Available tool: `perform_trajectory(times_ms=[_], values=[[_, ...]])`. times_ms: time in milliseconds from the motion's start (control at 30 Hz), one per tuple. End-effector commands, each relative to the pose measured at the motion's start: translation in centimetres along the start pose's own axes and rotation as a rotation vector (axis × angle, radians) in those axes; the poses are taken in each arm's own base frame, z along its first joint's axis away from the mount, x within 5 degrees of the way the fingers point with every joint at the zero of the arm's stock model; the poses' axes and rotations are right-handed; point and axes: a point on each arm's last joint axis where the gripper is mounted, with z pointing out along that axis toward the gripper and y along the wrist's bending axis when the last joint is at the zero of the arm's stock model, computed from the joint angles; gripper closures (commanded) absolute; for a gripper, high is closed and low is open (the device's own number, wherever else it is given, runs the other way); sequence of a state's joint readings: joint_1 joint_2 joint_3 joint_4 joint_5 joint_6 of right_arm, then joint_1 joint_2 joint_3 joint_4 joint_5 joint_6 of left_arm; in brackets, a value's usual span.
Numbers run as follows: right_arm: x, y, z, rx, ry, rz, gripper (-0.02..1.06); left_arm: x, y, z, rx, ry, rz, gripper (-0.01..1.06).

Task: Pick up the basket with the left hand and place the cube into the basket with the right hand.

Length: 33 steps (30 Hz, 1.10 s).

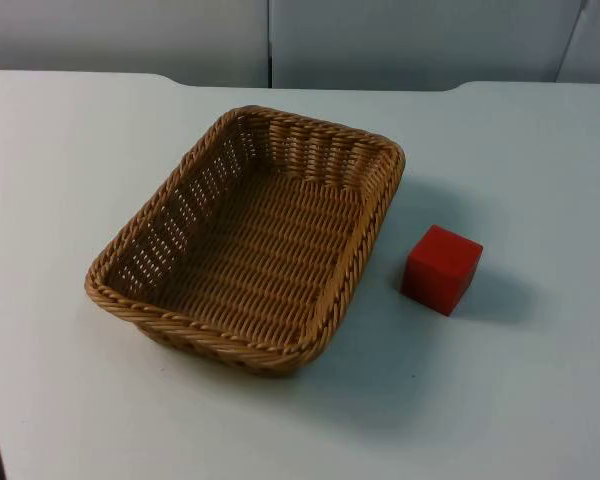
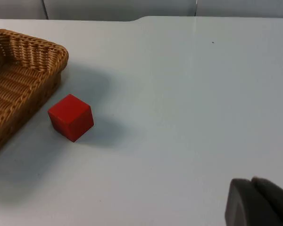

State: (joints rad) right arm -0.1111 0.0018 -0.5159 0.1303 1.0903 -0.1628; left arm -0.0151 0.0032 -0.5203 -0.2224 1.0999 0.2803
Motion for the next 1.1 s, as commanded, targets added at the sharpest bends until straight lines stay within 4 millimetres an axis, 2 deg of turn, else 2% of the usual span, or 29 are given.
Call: perform_trajectory(times_ms=[0, 100, 167, 233, 300, 333, 433, 467, 533, 600, 633, 700, 767, 800, 833, 867, 900, 933, 967, 1067], values=[[0.0, 0.0, 0.1, -0.007, -0.003, 0.003, 1.02, 0.0, -0.1, 0.1, 0.010, -0.007, -0.006, 1.05], [0.0, 0.0, 0.1, -0.007, -0.003, 0.003, 1.02, -0.4, -0.2, -0.1, 0.032, -0.048, -0.109, 1.05], [0.0, 0.0, 0.1, -0.007, -0.003, 0.003, 1.02, -2.8, -1.0, -0.5, 0.158, -0.137, -0.225, 1.05], [0.0, 0.0, 0.1, -0.007, -0.003, 0.003, 1.02, -5.8, -1.4, 0.7, 0.289, -0.114, -0.213, 1.05], [0.0, 0.0, 0.1, -0.007, -0.003, 0.003, 1.02, -6.5, -1.3, 1.2, 0.309, -0.087, -0.194, 1.05], [0.0, 0.0, 0.1, -0.007, -0.003, 0.003, 1.02, -8.5, -1.2, 2.6, 0.381, 0.004, -0.161, 1.05], [0.0, 0.0, 0.1, -0.007, -0.003, 0.003, 1.02, -11.9, -0.4, 7.1, 0.505, 0.202, -0.150, 1.04], [0.0, 0.0, 0.1, -0.007, -0.003, 0.003, 1.02, -11.9, -0.4, 7.1, 0.505, 0.202, -0.150, 1.04], [0.0, 0.0, 0.1, -0.007, -0.003, 0.003, 1.02, -13.9, 0.2, 10.9, 0.591, 0.266, -0.154, 0.96], [0.0, 0.0, 0.1, -0.007, -0.003, 0.003, 1.02, -15.4, 0.6, 14.5, 0.683, 0.295, -0.162, 0.82], [0.0, 0.0, 0.1, -0.007, -0.003, 0.003, 1.02, -15.4, 0.6, 14.5, 0.683, 0.295, -0.162, 0.82], [0.0, 0.0, 0.1, -0.007, -0.003, 0.003, 1.02, -16.0, 0.7, 18.5, 0.795, 0.341, -0.219, 0.60], [0.0, 0.0, 0.1, -0.007, -0.003, 0.003, 1.02, -16.1, 0.2, 22.2, 0.890, 0.384, -0.286, 0.44], [0.0, 0.0, 0.1, -0.007, -0.003, 0.003, 1.02, -15.6, -0.2, 24.3, 0.915, 0.422, -0.303, 0.41], [0.0, 0.0, 0.1, -0.007, -0.003, 0.003, 1.02, -15.6, -0.2, 24.3, 0.915, 0.422, -0.303, 0.41], [0.0, 0.0, 0.1, -0.007, -0.003, 0.003, 1.02, -15.4, -0.6, 26.0, 0.922, 0.449, -0.301, 0.41], [0.0, 0.0, 0.1, -0.007, -0.003, 0.003, 1.02, -14.5, -1.0, 29.1, 0.901, 0.503, -0.281, 0.41], [0.0, 0.0, 0.1, -0.007, -0.003, 0.003, 1.02, -13.7, -1.3, 31.1, 0.873, 0.542, -0.254, 0.41], [0.0, 0.0, 0.1, -0.007, -0.003, 0.003, 1.02, -13.7, -1.3, 31.1, 0.873, 0.542, -0.254, 0.41], [0.0, 0.0, 0.1, -0.007, -0.003, 0.003, 1.02, -12.3, -1.7, 36.1, 0.740, 0.651, -0.129, 0.41]])
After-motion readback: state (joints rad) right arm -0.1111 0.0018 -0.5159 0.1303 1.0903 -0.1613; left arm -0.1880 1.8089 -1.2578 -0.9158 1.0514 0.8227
